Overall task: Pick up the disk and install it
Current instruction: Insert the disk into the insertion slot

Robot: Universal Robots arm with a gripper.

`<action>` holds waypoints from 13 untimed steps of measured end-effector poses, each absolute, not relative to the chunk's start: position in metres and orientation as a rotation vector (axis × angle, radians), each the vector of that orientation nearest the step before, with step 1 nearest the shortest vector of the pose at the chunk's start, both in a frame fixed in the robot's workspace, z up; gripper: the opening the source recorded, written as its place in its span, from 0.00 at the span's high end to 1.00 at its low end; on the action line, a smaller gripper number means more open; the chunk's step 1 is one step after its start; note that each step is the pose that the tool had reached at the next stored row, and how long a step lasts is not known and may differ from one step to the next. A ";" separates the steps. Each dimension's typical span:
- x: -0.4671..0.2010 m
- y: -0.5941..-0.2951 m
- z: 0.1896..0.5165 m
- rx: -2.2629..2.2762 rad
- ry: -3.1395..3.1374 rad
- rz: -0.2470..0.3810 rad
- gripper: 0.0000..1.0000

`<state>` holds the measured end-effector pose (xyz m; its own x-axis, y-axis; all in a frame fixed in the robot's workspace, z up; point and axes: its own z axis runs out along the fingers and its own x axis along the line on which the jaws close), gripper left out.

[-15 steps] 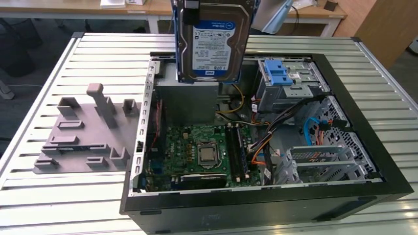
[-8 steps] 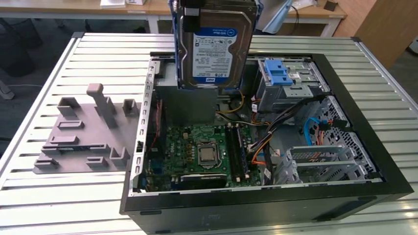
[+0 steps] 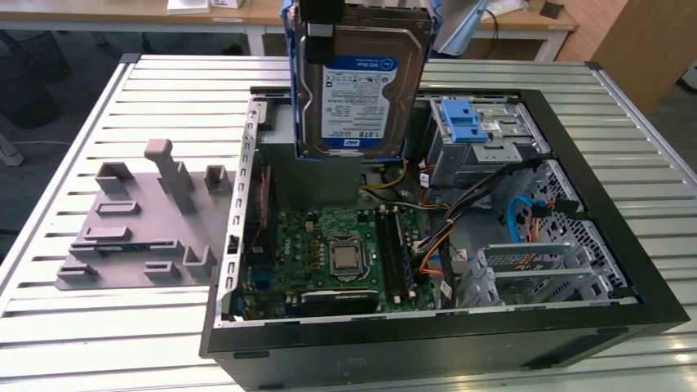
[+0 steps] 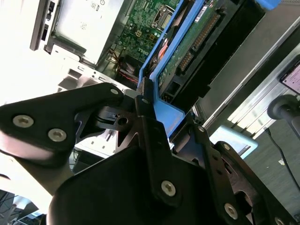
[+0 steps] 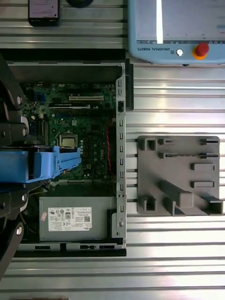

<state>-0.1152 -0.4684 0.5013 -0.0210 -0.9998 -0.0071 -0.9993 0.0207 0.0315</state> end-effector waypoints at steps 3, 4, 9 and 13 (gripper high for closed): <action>-0.114 -0.469 0.501 2.186 -2.232 -0.043 0.64; -0.114 -0.469 0.500 2.186 -2.232 -0.043 0.64; -0.111 -0.477 0.498 2.186 -2.232 -0.043 0.64; -0.110 -0.484 0.495 2.187 -2.233 -0.045 0.64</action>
<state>-0.1097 -0.4840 0.4951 -0.0209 -0.9997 -0.0090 -0.9993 0.0206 0.0315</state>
